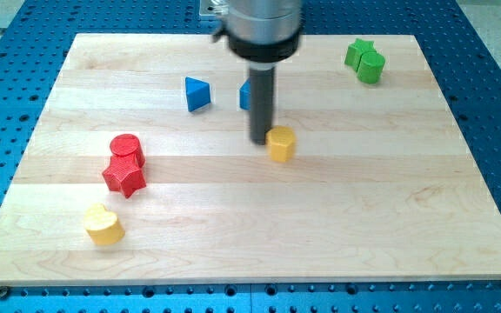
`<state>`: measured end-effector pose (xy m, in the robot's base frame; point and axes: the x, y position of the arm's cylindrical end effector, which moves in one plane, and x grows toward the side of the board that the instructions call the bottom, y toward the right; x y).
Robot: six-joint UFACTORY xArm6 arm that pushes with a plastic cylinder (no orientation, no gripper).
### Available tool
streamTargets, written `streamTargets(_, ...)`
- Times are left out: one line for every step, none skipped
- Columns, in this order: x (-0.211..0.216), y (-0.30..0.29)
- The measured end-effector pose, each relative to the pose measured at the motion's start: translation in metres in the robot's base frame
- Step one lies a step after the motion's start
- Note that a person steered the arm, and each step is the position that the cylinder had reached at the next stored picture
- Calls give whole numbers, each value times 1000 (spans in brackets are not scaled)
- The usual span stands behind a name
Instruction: Drag the yellow hexagon into the green circle
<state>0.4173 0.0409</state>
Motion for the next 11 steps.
streamTargets(-5,28)
streamTargets(14,-13)
streamTargets(24,-43)
streamTargets(52,-44)
streamTargets(66,3)
streamTargets(12,55)
streamTargets(-26,90)
streamTargets(-50,90)
streamTargets(-35,80)
streamTargets(-1,44)
streamTargets(3,40)
